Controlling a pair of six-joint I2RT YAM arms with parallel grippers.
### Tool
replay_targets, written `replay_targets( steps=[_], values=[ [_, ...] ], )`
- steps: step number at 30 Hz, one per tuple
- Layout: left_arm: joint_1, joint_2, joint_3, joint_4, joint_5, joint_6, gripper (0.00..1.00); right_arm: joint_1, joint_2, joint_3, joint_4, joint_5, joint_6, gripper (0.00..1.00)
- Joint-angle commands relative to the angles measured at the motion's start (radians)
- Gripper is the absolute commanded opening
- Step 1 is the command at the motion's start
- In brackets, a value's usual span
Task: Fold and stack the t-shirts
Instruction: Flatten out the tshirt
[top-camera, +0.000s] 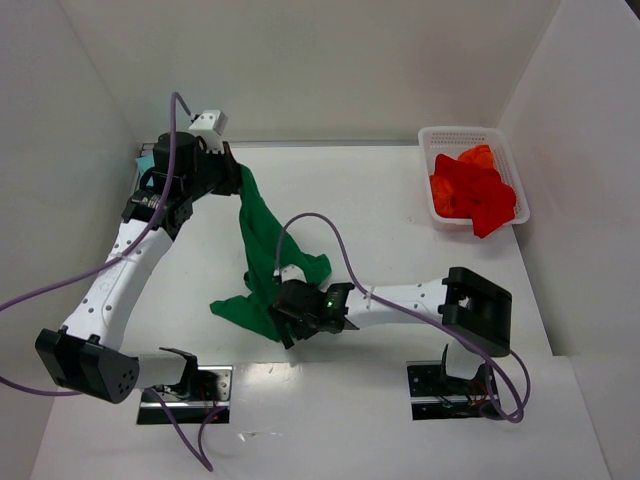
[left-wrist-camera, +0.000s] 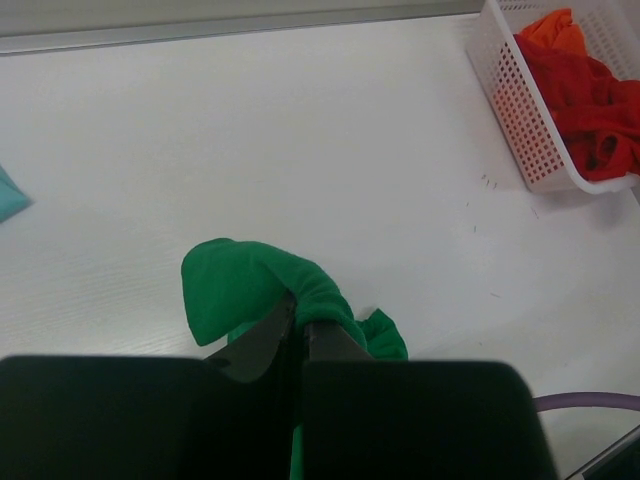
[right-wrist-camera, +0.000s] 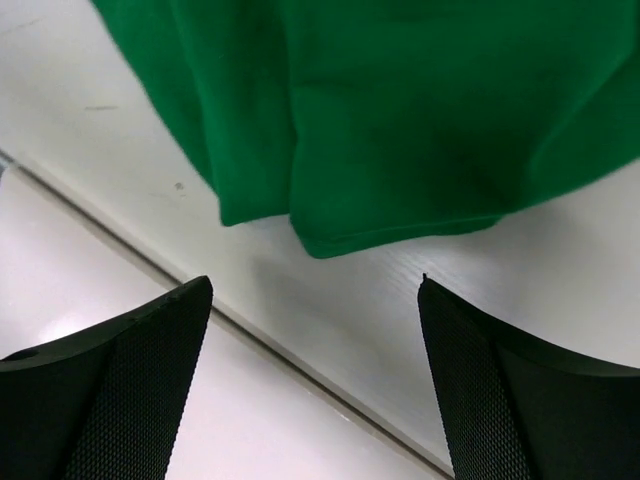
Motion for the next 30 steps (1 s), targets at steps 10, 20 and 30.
replay_targets(
  steps=[10, 20, 30],
  values=[
    [0.001, -0.033, -0.011, 0.042, -0.011, 0.017, 0.0, 0.005, 0.114, 0.097, -0.074, 0.144, 0.04, 0.83],
    [0.001, -0.042, -0.022, 0.042, -0.011, 0.017, 0.0, 0.005, 0.144, 0.114, -0.074, 0.168, 0.059, 0.68],
    [0.001, -0.042, -0.029, 0.042, -0.011, 0.017, 0.0, 0.005, 0.193, 0.129, -0.051, 0.179, 0.059, 0.46]
  ],
)
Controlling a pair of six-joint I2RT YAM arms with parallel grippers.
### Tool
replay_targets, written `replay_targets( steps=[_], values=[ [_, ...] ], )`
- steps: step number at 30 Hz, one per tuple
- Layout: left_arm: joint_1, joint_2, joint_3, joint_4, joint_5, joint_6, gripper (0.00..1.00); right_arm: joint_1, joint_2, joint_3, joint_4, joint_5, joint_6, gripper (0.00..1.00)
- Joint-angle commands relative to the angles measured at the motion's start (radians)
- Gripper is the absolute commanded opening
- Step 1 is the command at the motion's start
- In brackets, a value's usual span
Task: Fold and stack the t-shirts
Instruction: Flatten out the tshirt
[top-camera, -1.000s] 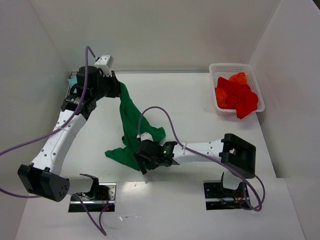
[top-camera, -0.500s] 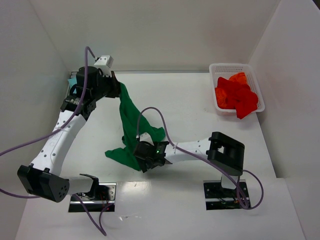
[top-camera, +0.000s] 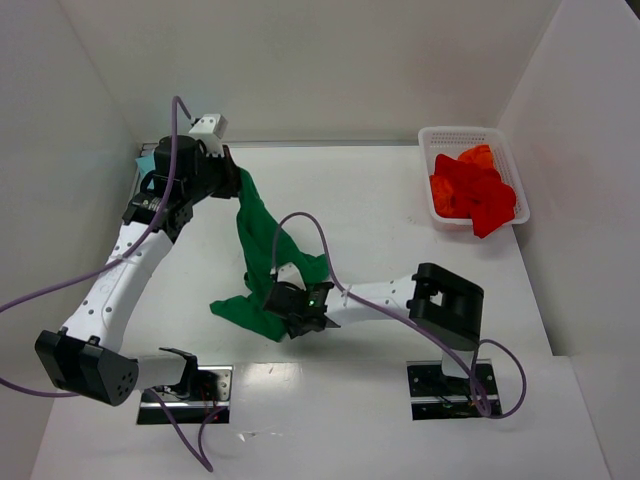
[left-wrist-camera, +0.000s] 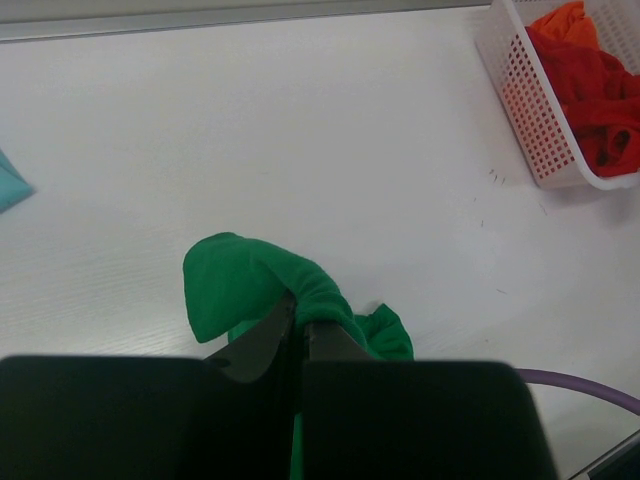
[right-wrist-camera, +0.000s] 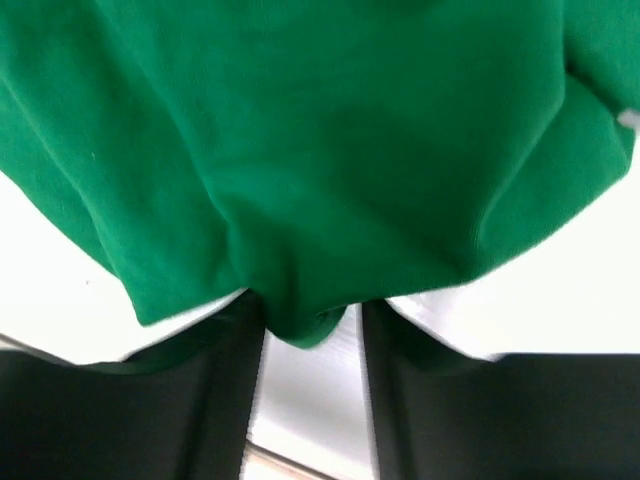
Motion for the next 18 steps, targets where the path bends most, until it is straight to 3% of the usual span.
replay_targets(
  steps=[1, 3, 8, 14, 18],
  values=[
    [0.001, -0.03, 0.0, 0.038, 0.001, 0.017, 0.0, 0.005, 0.052, 0.048, 0.016, 0.044, 0.02, 0.41],
    [0.001, -0.03, 0.0, 0.038, 0.001, 0.017, 0.0, 0.005, 0.052, 0.048, 0.007, 0.061, 0.02, 0.21],
    [0.001, -0.03, 0.0, 0.038, -0.009, 0.017, 0.0, 0.005, 0.038, 0.068, -0.031, 0.144, 0.044, 0.01],
    [0.012, -0.03, 0.019, 0.029, -0.065, 0.008, 0.0, -0.039, -0.145, 0.096, -0.107, 0.301, 0.064, 0.0],
    [0.043, -0.041, 0.052, 0.02, -0.118, -0.001, 0.0, -0.188, -0.366, 0.105, -0.089, 0.361, 0.003, 0.0]
  ],
)
